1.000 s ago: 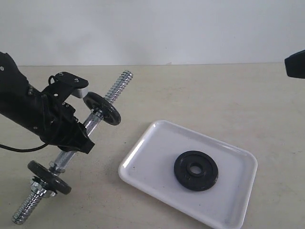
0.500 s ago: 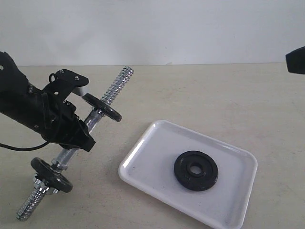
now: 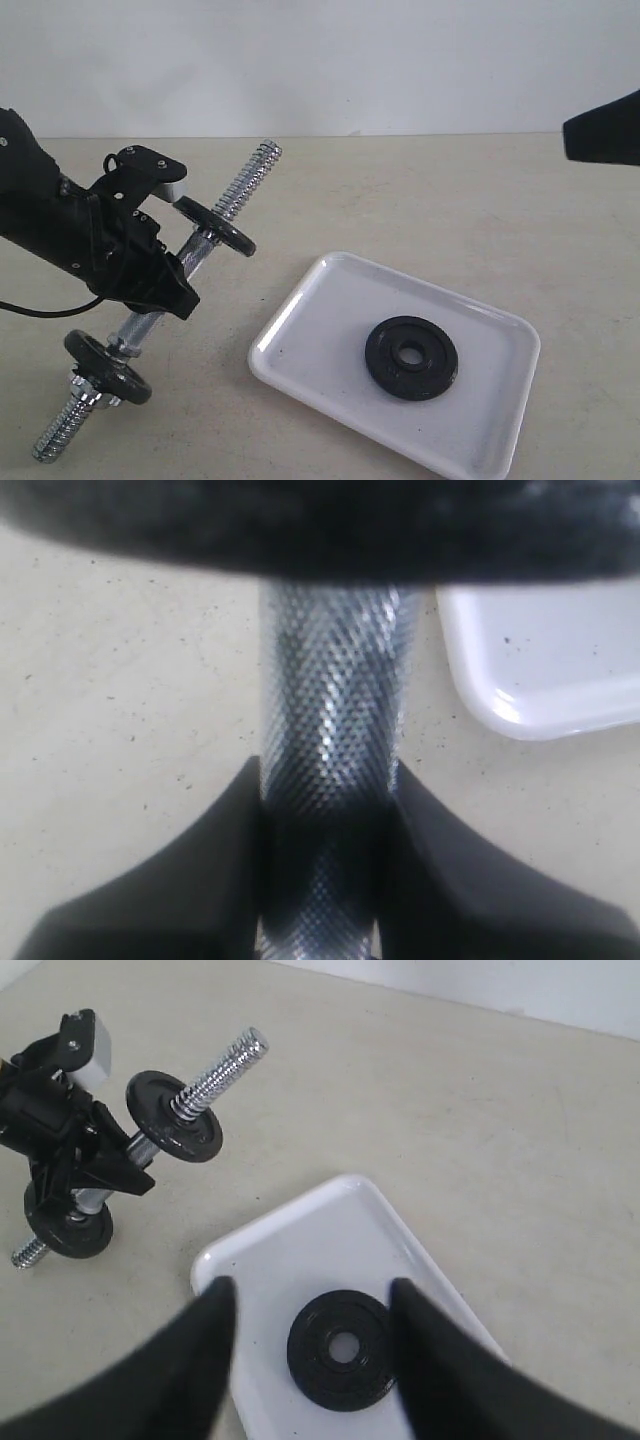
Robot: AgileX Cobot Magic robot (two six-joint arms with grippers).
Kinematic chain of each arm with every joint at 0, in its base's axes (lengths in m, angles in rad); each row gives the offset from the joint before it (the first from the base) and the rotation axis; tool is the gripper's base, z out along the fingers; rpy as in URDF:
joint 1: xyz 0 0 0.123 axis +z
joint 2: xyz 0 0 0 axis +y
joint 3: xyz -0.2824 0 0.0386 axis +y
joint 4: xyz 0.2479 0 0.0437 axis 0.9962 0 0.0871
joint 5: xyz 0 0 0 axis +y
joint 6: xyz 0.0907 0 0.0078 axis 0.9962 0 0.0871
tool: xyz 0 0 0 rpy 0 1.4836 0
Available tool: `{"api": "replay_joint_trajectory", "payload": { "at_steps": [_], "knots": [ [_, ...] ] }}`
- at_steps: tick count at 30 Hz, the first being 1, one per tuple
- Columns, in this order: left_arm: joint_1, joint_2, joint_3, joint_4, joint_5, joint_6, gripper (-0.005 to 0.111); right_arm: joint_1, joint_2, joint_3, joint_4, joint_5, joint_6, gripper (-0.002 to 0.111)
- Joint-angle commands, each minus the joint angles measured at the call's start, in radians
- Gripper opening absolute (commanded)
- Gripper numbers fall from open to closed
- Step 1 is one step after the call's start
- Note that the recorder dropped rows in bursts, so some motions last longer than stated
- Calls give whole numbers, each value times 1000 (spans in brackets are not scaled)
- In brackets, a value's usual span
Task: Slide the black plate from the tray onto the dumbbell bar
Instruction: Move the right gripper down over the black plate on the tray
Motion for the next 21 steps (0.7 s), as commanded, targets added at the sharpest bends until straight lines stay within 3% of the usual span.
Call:
{"api": "replay_joint_trajectory", "payload": {
  "at_steps": [1,2,4,9,12,17,21],
  "knots": [
    [-1,-63,-30,-59,-30,40,4,-1,61,2,11,8,-6,97],
    [-1,-63,-30,-54,-19,50,4,-1,74,2,13,8,-6,102],
    [-1,-63,-30,-48,-3,57,4,-1,92,2,16,8,-6,101],
    [-1,-63,-30,46,65,57,4,1,128,2,22,12,-2,81],
    [-1,-63,-30,103,125,57,4,27,157,2,12,19,-2,79],
    [-1,-63,-30,150,182,57,4,164,231,2,-48,-42,62,81],
    [-1,-63,-30,197,226,57,4,290,302,2,-207,-130,193,81]
  ]
}}
